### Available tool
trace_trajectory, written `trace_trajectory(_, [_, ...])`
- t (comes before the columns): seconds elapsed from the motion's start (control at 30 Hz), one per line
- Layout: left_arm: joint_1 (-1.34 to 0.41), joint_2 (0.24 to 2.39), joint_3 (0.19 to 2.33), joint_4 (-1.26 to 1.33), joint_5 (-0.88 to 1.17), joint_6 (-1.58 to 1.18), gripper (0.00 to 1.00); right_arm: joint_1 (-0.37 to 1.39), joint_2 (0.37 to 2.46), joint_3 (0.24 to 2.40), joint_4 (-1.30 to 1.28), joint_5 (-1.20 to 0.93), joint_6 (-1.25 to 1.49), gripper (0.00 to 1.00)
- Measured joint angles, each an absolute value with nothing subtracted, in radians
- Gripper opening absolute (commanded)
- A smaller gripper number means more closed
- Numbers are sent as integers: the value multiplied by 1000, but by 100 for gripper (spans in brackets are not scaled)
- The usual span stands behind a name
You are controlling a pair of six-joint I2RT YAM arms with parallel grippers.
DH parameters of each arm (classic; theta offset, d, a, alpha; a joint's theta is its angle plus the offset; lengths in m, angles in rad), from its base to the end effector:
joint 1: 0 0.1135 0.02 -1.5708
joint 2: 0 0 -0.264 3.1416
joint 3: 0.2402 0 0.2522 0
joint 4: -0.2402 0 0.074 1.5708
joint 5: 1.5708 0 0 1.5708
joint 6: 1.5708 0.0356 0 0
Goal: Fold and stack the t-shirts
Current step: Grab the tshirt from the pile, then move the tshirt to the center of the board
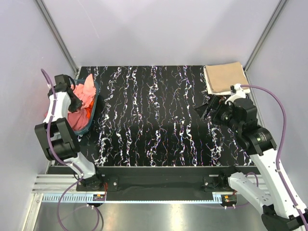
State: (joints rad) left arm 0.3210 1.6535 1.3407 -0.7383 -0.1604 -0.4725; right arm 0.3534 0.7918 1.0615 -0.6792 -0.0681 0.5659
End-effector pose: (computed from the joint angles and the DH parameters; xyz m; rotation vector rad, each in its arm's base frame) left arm 0.3280 0.1151 0.2636 -1.0591 2.3836 0.1565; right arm 0.1447 0.0560 0.3809 0.1710 2.0332 0.6560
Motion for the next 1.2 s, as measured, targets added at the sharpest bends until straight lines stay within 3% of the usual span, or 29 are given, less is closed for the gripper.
trace_trajectory(0.03, [323,1655,1343,-739,-160,-472,3,353,783,1061,-679,-64,562,100])
trace_trajectory(0.07, [323,1655,1351,-743,-159,-474,0,353,776,1061,-679,-63,558,100])
trace_trajectory(0.33, [318,1655,1692,-749,-28,-449,0,353,763,1061,-679,-58,546,100])
trace_trajectory(0.57, [142,1678,2206,-683,328,-499,0,353,807,1061,-682,-41,546,100])
trace_trajectory(0.63, [59,1661,2268,-558,458,-563,7,353,817,1061,-688,-38,546,100])
trace_trajectory(0.8, [-115,1439,1939,-62,717,-799,13,353,815,1061,-694,-4,546,100])
trace_trajectory(0.87, [-121,1338,1722,52,745,-836,30,353,814,1060,-695,11,547,100])
trace_trajectory(0.9, [-121,1285,1605,77,744,-837,33,353,814,1058,-697,16,548,100])
trace_trajectory(0.97, [-120,1232,1420,47,718,-808,34,353,813,1048,-699,20,550,100])
trace_trajectory(1.07, [-123,1271,1258,-91,642,-718,46,353,814,1016,-707,45,555,100])
trace_trajectory(1.2, [-147,1348,1106,-284,538,-634,55,353,838,966,-742,146,587,100])
